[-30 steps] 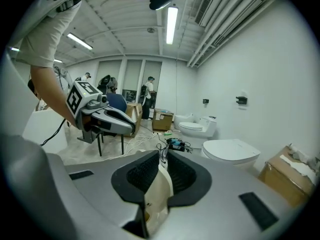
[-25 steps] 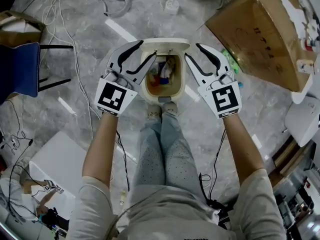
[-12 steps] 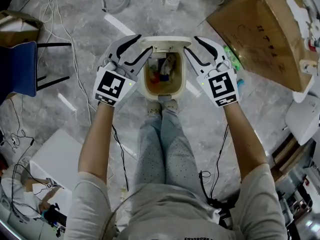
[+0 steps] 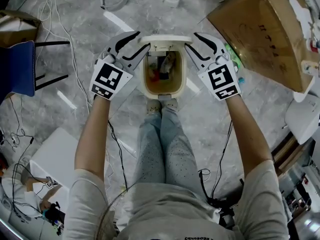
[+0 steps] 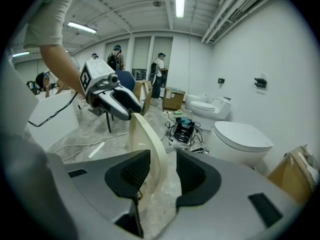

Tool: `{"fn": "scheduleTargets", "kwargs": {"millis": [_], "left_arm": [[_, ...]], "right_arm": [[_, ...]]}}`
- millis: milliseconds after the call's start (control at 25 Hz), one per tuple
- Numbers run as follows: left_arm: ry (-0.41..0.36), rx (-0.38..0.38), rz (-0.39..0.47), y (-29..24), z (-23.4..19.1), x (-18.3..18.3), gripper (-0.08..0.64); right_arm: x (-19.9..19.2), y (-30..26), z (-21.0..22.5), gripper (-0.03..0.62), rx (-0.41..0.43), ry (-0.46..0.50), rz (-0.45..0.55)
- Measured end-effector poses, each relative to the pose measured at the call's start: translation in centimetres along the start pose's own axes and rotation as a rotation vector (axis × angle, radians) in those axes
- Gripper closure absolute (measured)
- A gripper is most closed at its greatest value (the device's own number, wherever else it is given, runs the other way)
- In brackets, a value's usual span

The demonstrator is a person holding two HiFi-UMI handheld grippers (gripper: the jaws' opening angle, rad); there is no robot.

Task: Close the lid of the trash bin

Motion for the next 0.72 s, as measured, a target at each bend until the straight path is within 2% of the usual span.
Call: {"fn": "scheduleTargets", "kwargs": {"millis": [320,360,400,480,720], "left_arm": [[-0.033,-0.001,-0.03,-0.4,-0.4,-0.8,0.39],[-0.041,-0.004,-0.034,-0.4,-0.4,-0.8,0.39],[-0.049,-0.005,-0.038,-0.5,-0.4,-0.9,0.408],[-0.057,-0.001,-0.044,-0.5,-0.3,-0.9,0.482],[-0.087,-0.018,-0.045,0.2,0.5,-0.9,0.485]], "right_arm": [[-0.2,-0.9,0.6,0.44,0.011,0.03,-0.033],[-0.1,-1.0,0.6,0.476,0.02,0.039,-0.037],[0.0,-1.1,0.6,0.512,0.029,0.05,-0.043],[0.0,-1.1,0.5,0.515,0.042,0.068,-0.056],[-0.3,-0.4,-0.6,0.515,0.044,0.069,-0.059]]}}
Point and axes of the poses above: the fingertips, and each gripper's own axes: y backward along the fingers, z to its right, x out of its top, the point moved 10 cm from there along y, backward along the fingers, and after that the axes turned 9 degrees about x, right-handed, at the moved point
